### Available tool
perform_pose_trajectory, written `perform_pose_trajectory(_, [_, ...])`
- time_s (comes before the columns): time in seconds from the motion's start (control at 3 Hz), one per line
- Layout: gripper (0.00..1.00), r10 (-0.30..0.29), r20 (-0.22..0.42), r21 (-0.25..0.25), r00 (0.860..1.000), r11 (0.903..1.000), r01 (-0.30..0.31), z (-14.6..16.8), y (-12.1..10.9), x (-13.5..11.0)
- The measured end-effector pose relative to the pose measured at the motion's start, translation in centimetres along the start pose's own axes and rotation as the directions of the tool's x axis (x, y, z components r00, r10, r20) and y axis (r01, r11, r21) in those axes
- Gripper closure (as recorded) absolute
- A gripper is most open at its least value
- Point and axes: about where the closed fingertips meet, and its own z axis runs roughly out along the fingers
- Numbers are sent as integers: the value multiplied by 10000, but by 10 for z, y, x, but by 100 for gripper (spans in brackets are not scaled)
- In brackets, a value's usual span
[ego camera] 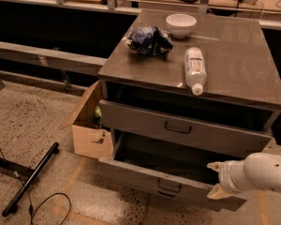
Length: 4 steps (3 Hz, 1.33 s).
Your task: Open middle drawer
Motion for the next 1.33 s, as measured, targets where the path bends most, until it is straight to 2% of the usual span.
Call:
perform_pose_trajectory(0.67, [85, 165, -248, 403, 9996, 9991, -155, 10, -8, 8])
perform_pose_trajectory(1.0, [100, 226, -336, 633, 9992, 9978, -204, 25, -16, 13])
perform_pose_trajectory(1.33, [100, 294, -472, 880, 9985, 9958, -251, 46, -28, 22])
